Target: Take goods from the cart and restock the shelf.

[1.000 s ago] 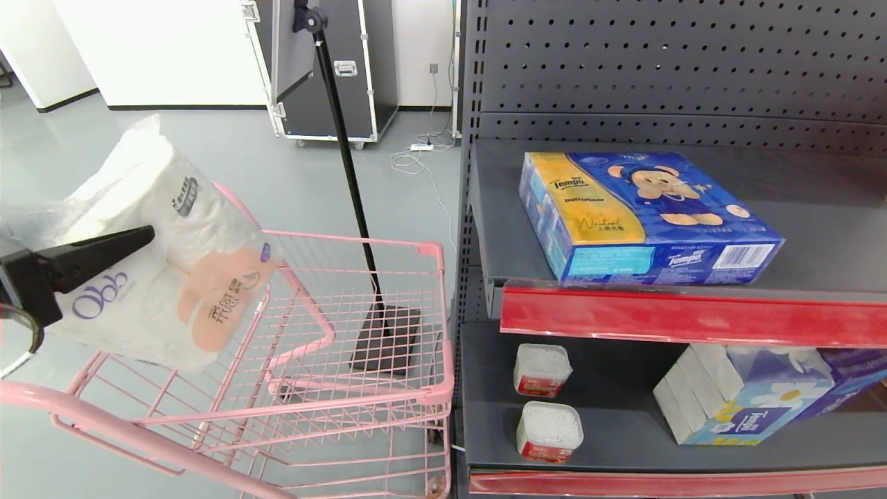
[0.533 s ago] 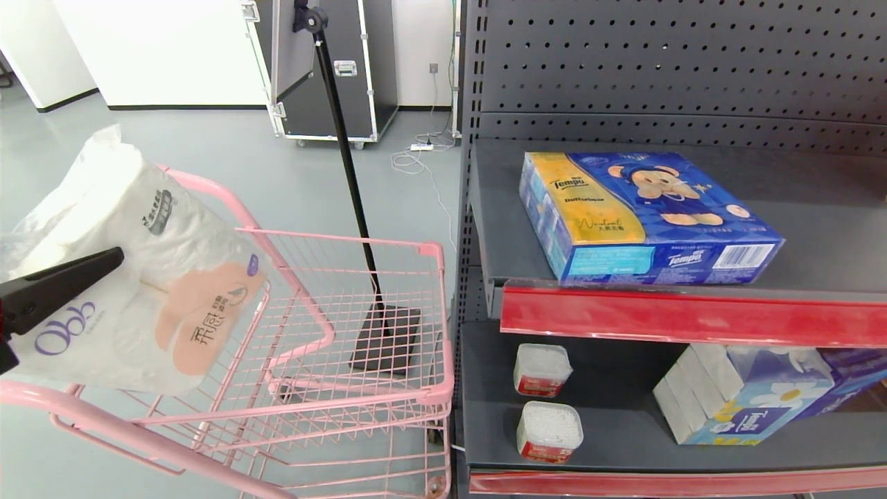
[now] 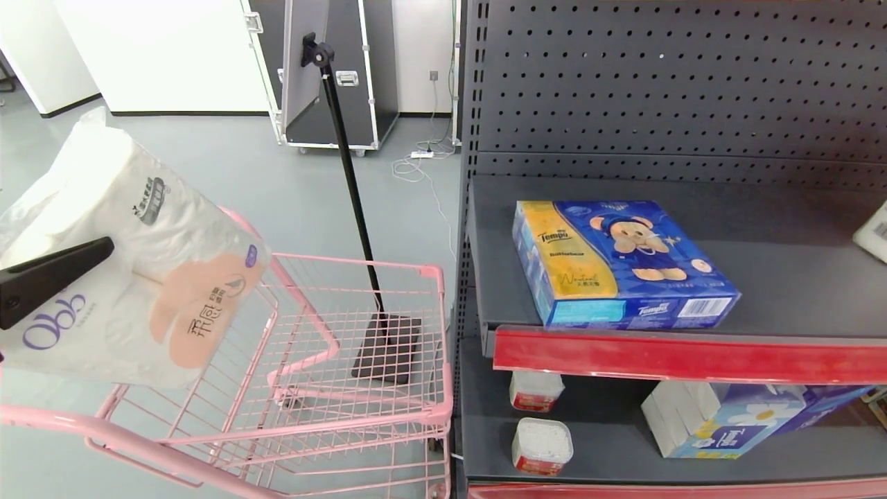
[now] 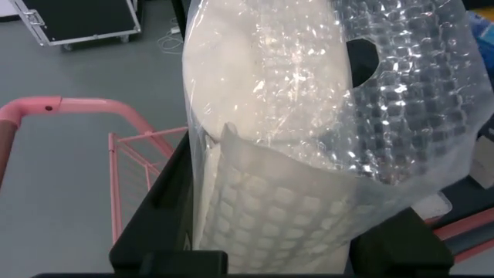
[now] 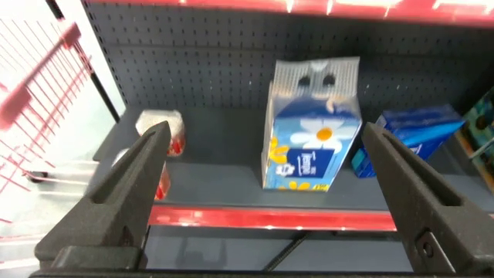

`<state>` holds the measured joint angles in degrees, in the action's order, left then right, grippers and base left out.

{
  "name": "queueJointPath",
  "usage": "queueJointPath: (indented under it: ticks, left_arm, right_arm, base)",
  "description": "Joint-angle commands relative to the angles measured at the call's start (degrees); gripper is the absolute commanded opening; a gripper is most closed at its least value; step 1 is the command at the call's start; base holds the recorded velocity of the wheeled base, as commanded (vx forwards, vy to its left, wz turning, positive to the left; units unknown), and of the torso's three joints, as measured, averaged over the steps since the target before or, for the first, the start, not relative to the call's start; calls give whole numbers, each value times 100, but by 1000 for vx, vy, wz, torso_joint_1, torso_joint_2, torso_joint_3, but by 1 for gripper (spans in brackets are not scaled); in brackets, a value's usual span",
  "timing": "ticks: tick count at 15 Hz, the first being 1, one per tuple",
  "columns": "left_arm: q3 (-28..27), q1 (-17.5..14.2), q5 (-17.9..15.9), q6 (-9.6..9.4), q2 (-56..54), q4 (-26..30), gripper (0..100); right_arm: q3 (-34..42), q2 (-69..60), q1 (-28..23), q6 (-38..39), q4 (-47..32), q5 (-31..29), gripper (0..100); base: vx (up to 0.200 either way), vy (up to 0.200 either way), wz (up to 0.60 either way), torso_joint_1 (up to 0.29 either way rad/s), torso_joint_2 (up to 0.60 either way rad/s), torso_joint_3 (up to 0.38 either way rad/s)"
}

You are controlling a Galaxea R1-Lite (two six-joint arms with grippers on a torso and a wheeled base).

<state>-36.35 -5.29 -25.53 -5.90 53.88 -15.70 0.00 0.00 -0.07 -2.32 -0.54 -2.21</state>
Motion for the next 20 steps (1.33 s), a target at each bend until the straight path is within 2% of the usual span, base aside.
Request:
queueJointPath:
  ticks: [1, 9, 12, 16, 20]
  left_arm:
    - [5, 2, -66, 1, -27, 6, 0]
    - [-3, 19, -84, -34, -62, 6, 0]
    - [-12, 169, -84, -34, -62, -3, 0]
    - [-3, 186, -84, -34, -44, 6, 0]
    - [-12, 186, -84, -43, -1, -3, 0]
  right_arm:
    - [0, 0, -1, 3, 1, 1, 100]
    - [0, 0, -1, -6, 1, 1, 100]
    - [0, 0, 7, 3, 1, 1, 100]
    - [0, 0, 7, 3, 1, 1, 100]
    - [0, 9, -1, 3, 1, 1, 100]
  base:
    - [0, 0, 0, 178, -564, -369]
    - [0, 0, 0, 201, -538, -339]
    - [0, 0, 0, 160, -385, -230]
    - [0, 0, 0, 134, -322, -183]
    - [0, 0, 0, 8, -18, -10]
